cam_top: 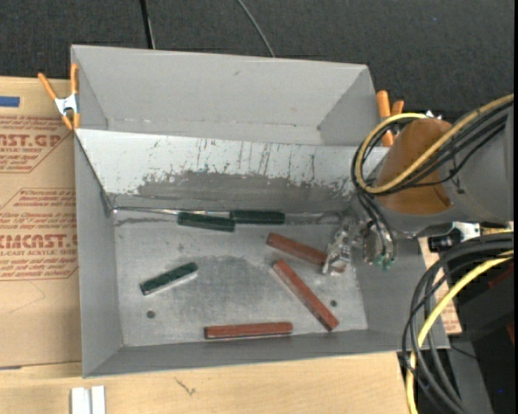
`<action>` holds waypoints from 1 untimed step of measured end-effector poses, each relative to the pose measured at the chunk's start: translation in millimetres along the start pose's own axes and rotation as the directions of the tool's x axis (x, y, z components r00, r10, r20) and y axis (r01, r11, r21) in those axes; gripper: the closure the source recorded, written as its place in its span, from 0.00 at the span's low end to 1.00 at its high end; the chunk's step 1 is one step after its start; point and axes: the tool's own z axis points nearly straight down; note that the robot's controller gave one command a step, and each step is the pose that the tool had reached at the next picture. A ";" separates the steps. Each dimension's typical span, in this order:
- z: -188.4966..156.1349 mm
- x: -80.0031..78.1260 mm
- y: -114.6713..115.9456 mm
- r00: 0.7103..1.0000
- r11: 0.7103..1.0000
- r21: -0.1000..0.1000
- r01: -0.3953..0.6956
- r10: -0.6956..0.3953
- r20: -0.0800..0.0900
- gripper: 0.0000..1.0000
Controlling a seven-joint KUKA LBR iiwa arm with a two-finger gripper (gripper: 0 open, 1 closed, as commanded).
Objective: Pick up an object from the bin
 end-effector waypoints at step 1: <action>0.0 0.0 0.0 1.000 1.000 0.000 0.000 0.000 0.000 1.00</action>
Offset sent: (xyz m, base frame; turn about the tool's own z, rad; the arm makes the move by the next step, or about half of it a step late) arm 0.0230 -0.0227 0.1312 -0.0777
